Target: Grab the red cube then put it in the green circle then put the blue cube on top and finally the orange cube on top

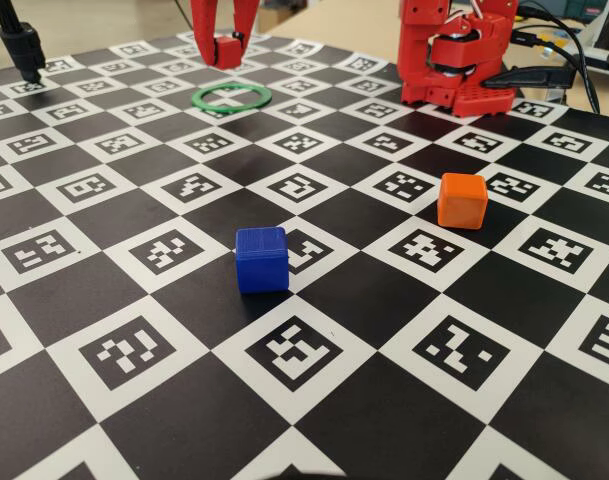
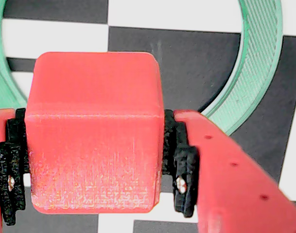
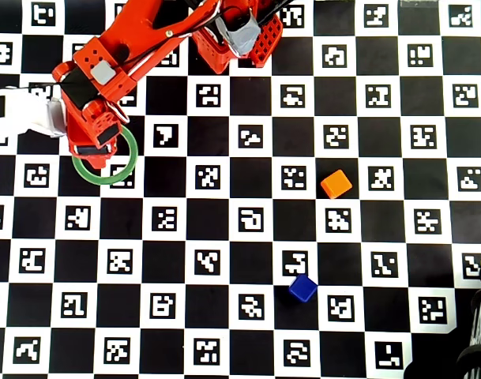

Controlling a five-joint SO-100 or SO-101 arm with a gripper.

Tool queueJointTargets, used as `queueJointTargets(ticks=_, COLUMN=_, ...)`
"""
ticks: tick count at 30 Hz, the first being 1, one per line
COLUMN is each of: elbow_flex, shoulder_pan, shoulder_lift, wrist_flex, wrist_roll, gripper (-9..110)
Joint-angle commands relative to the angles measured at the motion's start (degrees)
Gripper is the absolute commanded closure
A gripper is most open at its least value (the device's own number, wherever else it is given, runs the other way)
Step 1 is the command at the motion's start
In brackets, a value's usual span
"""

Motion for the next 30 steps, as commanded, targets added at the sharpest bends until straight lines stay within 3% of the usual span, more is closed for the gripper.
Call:
queueJointTargets(ticks=1, elbow_flex=-1.1, shoulder_pan=0.6, shoulder_lift=1.1, wrist_flex=-1.1, wrist_roll=-0.4, gripper=100)
queueJointTargets(ticks=30, elbow_flex=5.4, shoulder_pan=1.8, shoulder_lift=-3.6, wrist_flex=-10.6, wrist_roll=0.6, gripper=100)
